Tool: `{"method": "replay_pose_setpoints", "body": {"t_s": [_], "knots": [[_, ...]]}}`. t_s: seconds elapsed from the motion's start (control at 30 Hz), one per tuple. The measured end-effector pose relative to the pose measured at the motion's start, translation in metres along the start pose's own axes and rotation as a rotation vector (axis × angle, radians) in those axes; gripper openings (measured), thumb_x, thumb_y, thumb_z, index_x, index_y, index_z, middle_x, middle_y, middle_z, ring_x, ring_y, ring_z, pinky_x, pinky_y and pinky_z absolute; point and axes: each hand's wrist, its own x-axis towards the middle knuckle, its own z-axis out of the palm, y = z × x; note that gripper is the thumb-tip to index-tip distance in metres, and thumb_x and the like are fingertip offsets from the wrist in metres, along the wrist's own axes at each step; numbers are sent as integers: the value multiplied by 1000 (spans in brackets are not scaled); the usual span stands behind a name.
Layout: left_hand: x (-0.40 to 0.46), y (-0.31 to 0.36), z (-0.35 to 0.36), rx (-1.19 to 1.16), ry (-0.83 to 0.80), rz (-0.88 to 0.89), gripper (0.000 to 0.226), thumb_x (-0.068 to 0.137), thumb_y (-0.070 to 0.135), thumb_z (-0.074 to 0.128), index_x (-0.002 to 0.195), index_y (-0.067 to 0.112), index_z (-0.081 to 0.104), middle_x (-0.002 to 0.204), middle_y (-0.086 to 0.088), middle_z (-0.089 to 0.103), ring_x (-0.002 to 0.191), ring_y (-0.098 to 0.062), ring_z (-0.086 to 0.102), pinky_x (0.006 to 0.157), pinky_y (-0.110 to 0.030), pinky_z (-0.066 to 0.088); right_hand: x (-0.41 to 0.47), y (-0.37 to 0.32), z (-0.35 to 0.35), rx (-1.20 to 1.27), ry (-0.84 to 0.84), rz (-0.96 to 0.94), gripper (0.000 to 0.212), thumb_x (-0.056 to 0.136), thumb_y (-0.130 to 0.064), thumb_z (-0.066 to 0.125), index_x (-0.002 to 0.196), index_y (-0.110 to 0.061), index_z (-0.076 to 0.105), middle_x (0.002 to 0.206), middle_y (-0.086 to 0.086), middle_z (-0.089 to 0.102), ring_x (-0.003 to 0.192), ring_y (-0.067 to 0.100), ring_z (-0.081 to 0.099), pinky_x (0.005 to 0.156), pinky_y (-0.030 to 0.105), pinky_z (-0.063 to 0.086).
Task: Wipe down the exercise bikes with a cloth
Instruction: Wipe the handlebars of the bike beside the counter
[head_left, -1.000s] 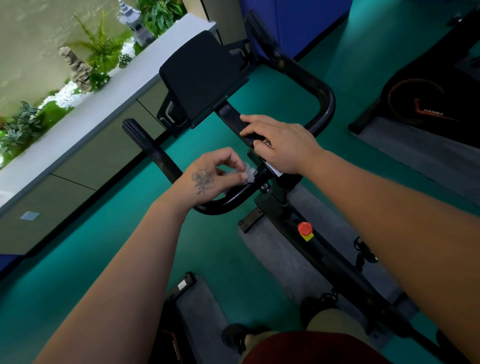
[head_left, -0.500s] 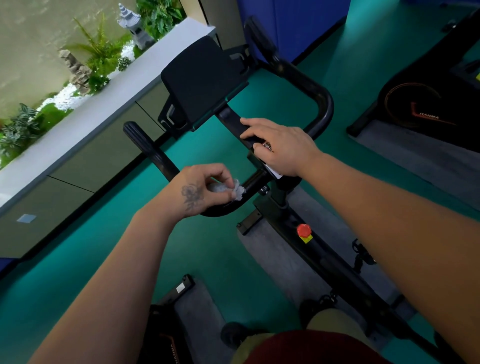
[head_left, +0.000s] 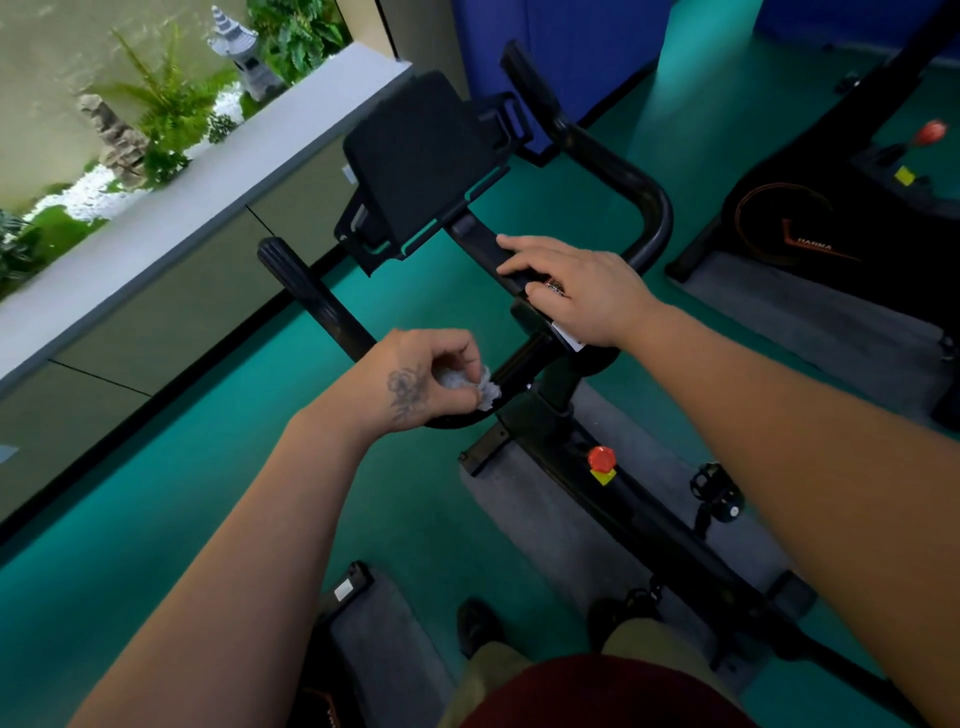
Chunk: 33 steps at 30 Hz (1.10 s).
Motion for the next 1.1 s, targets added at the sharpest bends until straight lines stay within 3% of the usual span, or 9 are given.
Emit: {"method": "replay_pose_setpoints", "body": {"t_s": [0.1, 0.17, 0.23, 0.37, 0.47, 0.6, 0.73, 0.93, 1.1], "knots": [[-7, -8, -1, -22, 18, 40, 20, 85, 25, 86, 89, 31, 66, 85, 16, 72, 75, -4, 66, 70, -22, 53, -5, -11, 5, -33, 142, -56, 41, 93, -25, 52, 129, -27, 69, 155, -13, 53, 146, 20, 43, 118, 50, 36], [-11, -10, 1, -30, 49, 89, 30, 86, 30, 86, 97, 31, 58, 90, 15, 71, 82, -6, 67, 75, -28, 54, -13, -28, 11, -53, 214, -116, 39, 89, -23, 59, 126, -22, 70, 147, -8, 60, 143, 22, 45, 116, 48, 35], [-18, -12, 2, -71, 85, 102, 43, 87, 34, 86, 106, 30, 48, 98, 16, 71, 90, -10, 70, 81, -32, 55, -23, -51, 23, -39, 121, -180, 37, 92, -27, 62, 128, -22, 67, 138, -6, 65, 132, 21, 54, 111, 46, 41], [-26, -20, 4, -130, 168, 126, 55, 87, 42, 86, 110, 26, 39, 99, 9, 73, 87, -22, 71, 77, -45, 57, -31, -80, 35, 169, -115, -34, 36, 98, -35, 63, 133, -30, 54, 122, -10, 71, 110, 16, 68, 95, 46, 53], [-35, -31, 1, -119, 216, 192, 58, 85, 51, 87, 111, 29, 40, 114, 8, 69, 106, -16, 68, 90, -47, 55, -26, -85, 29, 271, -147, 5, 34, 98, -32, 69, 130, -30, 57, 119, -13, 73, 106, 3, 70, 96, 38, 55], [-49, -59, -14, -86, 519, 237, 61, 84, 48, 90, 121, 17, 53, 128, -1, 60, 123, -21, 59, 104, -46, 51, -24, -85, 22, 237, -222, 24, 22, 99, -30, 72, 120, -29, 66, 111, -16, 74, 103, -2, 69, 96, 32, 55], [-57, -99, -30, -210, 724, 92, 80, 83, 48, 87, 144, 14, 46, 148, -5, 47, 140, -22, 49, 111, -48, 50, -17, -87, 19, 213, -304, 52, 21, 96, -43, 74, 115, -37, 66, 112, -22, 72, 109, -7, 64, 102, 36, 52], [-50, -125, -44, -534, 540, -89, 123, 74, 34, 93, 170, 15, 17, 174, 4, 23, 157, -6, 32, 128, -42, 35, -10, -95, 18, 111, -434, 146, 30, 93, -59, 70, 112, -42, 56, 119, -20, 72, 111, 8, 64, 101, 44, 51], [-46, -129, -46, -631, 415, -38, 129, 71, 35, 100, 170, 22, 19, 172, 15, 28, 156, 1, 33, 125, -37, 38, 1, -102, 41, 209, -346, 189, 26, 93, -48, 75, 108, -37, 57, 112, -16, 72, 102, 6, 67, 96, 41, 54]]}}
